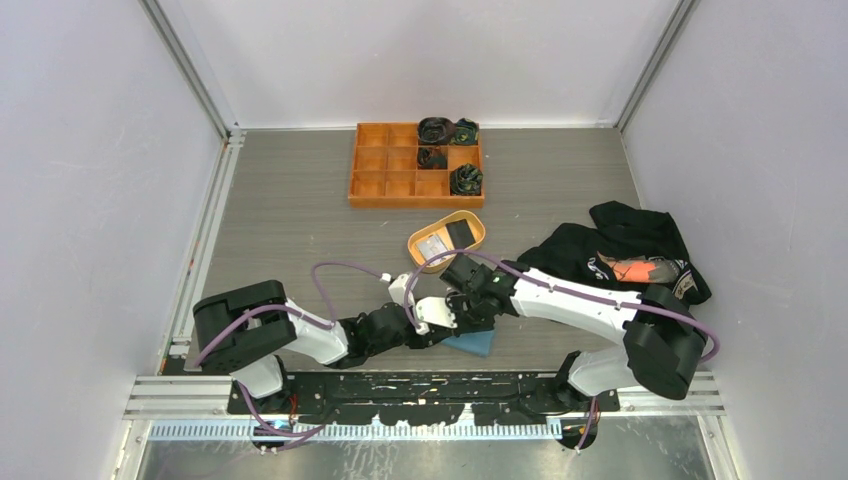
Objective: Put the credit cards into the card holder
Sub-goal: Close the card holder at the center of the board.
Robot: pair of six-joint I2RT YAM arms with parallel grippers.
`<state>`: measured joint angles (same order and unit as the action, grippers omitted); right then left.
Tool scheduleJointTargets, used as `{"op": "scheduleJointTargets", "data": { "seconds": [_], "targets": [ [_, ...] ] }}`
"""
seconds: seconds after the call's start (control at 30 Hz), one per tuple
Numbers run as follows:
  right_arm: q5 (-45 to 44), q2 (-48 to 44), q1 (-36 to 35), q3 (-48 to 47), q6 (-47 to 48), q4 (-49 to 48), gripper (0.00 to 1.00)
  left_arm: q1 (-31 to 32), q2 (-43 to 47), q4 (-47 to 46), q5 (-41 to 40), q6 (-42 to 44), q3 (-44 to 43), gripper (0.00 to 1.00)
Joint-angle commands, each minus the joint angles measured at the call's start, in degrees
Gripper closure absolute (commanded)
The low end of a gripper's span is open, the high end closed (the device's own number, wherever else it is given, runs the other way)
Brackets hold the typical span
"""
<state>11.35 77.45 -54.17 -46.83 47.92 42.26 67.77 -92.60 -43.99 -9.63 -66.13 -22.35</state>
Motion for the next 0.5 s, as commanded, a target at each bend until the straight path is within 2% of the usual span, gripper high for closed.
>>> {"op": "scheduleJointTargets", "data": {
  "seconds": [0.0, 0.47],
  "targets": [
    [1.17, -2.03, -1.33, 0.52, 2.91, 1.78, 0.99, 0.06, 1.38, -4.38, -2.33, -0.03, -0.11, 1.0],
    [-0.29, -1.01, -4.24, 1.45, 3.31, 2.14, 0.99, 0.29, 1.36, -4.75, -2.24, 0.27, -0.31, 1.0]
  ]
}}
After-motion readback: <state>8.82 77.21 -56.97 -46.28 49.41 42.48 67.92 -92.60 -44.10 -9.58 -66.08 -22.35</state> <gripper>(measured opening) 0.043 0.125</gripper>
